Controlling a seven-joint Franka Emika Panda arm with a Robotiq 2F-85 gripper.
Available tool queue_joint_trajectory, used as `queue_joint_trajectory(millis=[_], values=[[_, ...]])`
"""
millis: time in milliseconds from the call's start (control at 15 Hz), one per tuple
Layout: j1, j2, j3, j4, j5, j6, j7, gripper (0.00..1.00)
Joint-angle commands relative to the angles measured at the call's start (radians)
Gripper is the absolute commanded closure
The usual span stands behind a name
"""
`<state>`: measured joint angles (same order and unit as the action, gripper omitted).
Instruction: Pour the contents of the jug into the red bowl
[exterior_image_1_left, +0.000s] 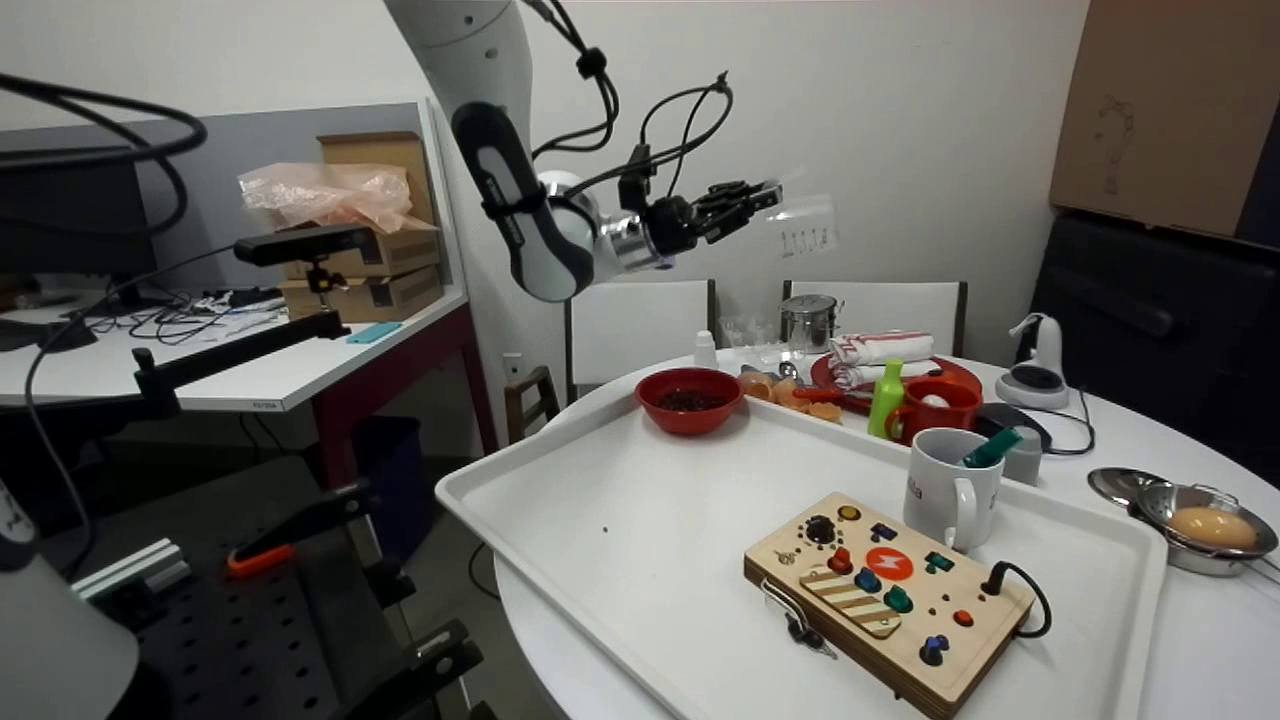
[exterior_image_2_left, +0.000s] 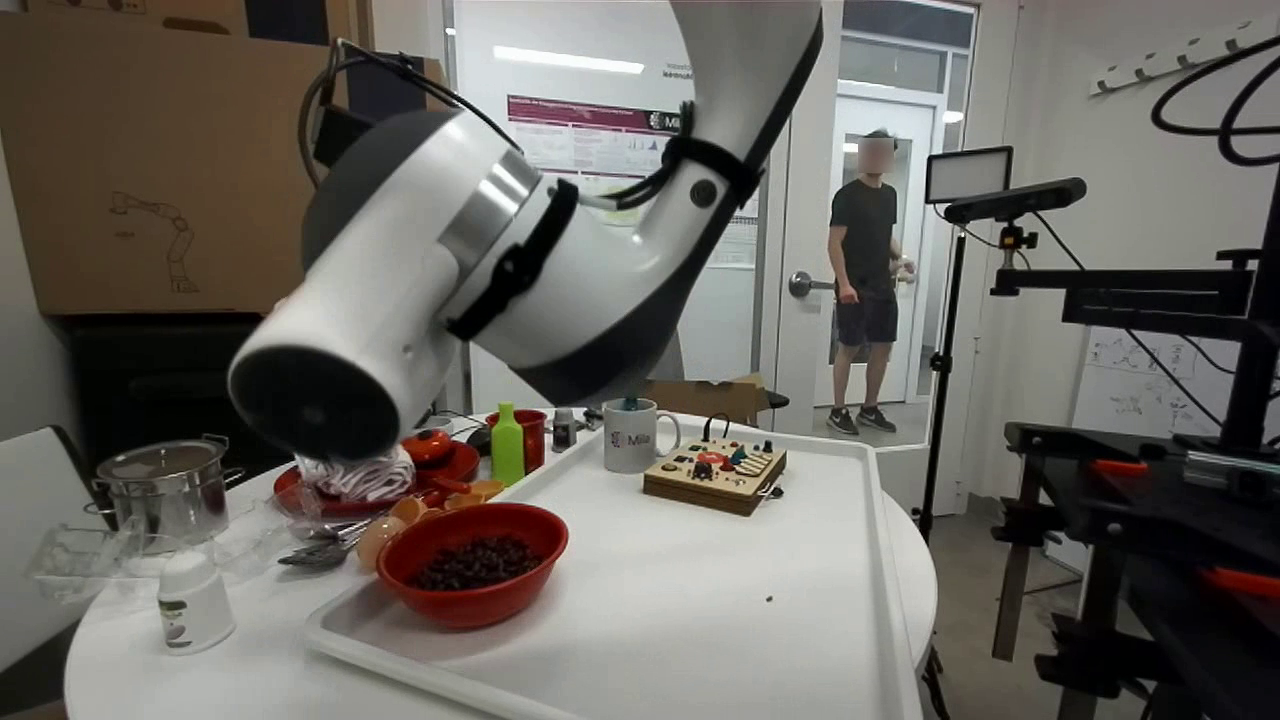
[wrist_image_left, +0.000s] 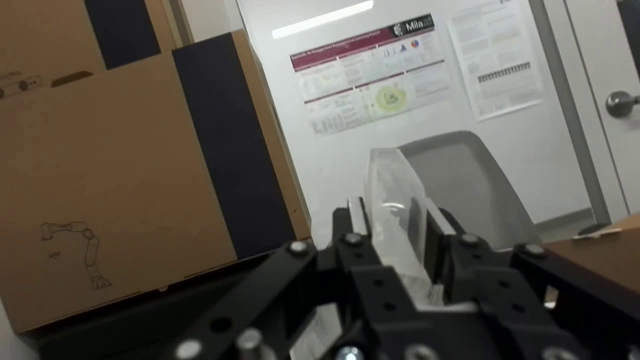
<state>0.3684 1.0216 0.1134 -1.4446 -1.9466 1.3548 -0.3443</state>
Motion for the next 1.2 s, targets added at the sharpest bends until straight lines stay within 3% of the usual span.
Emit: queue_joint_trajectory(millis=[0, 400, 733, 867, 933, 1000, 1133], values=[[-0.082, -0.174, 0.039, -0.122, 0.076, 0.173, 0.008, 0.93], [-0.195, -0.378, 0.074, -0.286, 0.268, 0.442, 0.008, 0.93], [-0.263, -0.458, 0.085, -0.413, 0.463, 0.647, -0.02, 0.93], [-0.281, -0.471, 0.088, -0.453, 0.561, 0.698, -0.052, 0.93], [-0.235, -0.419, 0.053, -0.381, 0.501, 0.653, -0.017, 0.93], [-0.238, -0.421, 0.052, -0.392, 0.511, 0.66, -0.017, 0.72], [-0.236, -0.42, 0.049, -0.39, 0.51, 0.66, -0.017, 0.72]])
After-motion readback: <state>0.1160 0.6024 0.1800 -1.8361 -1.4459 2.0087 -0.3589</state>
